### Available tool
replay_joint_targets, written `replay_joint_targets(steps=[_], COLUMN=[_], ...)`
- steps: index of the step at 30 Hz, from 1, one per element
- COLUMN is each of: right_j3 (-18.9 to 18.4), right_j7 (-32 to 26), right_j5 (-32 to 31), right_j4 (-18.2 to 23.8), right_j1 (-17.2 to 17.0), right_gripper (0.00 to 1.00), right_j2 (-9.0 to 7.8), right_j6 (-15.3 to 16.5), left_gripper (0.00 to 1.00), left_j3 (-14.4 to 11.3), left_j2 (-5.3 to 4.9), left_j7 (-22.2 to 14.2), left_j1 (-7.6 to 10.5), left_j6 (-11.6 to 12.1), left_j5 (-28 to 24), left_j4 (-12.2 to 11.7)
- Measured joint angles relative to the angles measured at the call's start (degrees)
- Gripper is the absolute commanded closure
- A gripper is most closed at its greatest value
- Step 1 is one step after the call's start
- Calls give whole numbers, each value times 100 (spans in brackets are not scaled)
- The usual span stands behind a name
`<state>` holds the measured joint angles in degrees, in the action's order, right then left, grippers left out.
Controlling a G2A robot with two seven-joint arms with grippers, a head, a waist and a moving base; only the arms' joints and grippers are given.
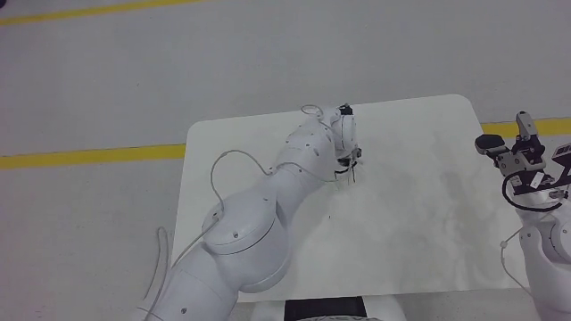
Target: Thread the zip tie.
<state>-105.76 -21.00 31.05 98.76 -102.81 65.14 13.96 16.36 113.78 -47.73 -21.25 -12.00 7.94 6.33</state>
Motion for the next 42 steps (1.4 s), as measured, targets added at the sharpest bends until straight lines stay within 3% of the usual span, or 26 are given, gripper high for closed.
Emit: replay_joint_targets(steps=[3,8,11,16,19,23,28,34,37,42], right_j3=[0,0,0,0,0,0,0,0,0,0], right_j7=[0,0,0,0,0,0,0,0,0,0], right_j5=[0,0,0,0,0,0,0,0,0,0], right_j4=[0,0,0,0,0,0,0,0,0,0], right_j1=[0,0,0,0,0,0,0,0,0,0], right_gripper=[0,0,0,0,0,0,0,0,0,0], right_j2=[0,0,0,0,0,0,0,0,0,0], right_j6=[0,0,0,0,0,0,0,0,0,0], left_gripper=[100,100,100,100,100,100,100,100,100,100], left_j3=[80,264,348,433,516,610,699,782,866,1170], left_j2=[-57,-199,-265,-343,-403,-522,-673,-899,-1087,-1519], left_j7=[-13,-236,-338,-529,-728,-966,-1188,-1602,-1798,-2413], left_j1=[27,125,156,179,186,160,114,19,-69,-299], left_j6=[253,1088,1432,1868,2244,2719,3129,3148,3148,3148], left_j5=[-167,-568,-768,-987,-1193,-1435,-1666,-1858,-1982,-2318], left_j4=[-55,-296,-440,-536,-616,-634,-620,-227,115,942])
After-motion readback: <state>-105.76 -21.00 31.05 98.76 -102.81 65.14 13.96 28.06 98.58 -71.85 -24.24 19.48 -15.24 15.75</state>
